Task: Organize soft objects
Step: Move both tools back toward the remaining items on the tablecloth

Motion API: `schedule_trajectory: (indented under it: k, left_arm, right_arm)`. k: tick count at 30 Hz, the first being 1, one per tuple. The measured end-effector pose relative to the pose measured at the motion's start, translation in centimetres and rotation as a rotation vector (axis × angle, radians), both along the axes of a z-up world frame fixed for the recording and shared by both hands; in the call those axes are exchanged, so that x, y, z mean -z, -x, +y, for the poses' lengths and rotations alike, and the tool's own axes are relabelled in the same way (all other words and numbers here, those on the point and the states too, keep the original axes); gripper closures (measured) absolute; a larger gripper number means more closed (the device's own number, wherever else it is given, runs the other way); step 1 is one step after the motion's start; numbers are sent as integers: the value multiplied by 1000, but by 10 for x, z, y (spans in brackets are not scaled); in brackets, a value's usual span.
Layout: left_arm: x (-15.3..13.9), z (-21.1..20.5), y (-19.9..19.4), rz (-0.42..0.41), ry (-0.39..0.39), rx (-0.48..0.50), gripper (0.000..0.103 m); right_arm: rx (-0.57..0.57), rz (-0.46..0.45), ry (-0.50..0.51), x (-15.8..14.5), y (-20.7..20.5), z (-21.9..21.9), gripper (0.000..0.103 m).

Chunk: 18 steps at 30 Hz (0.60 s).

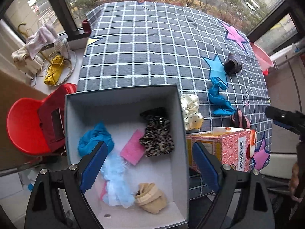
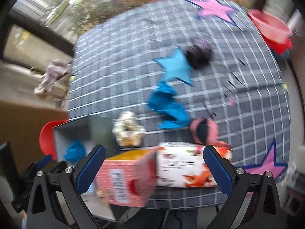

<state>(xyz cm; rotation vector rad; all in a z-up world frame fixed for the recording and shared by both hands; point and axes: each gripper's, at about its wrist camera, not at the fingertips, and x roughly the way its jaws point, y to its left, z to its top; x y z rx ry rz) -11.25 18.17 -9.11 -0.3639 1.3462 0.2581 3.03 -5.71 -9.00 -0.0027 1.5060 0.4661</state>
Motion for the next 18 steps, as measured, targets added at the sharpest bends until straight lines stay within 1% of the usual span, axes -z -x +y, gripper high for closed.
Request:
schedule_trajectory:
  k: [2,4,10,18]
  left_arm:
    - [2,-4,-6,11,-8,8,11]
    - [3,-9,-13,23,-10,12,11]
    - [9,-21,-37,65,-20,21,11]
    - [14,-44,-84,102,6,48,11]
  right_arm:
    - [15,23,26,14,-6,-12,0]
    - [6,49,40,28,-10,-17,0]
    - [-47,93,72,63,-25,-15,0]
    - [-63,175,119,107,-42,-38,0]
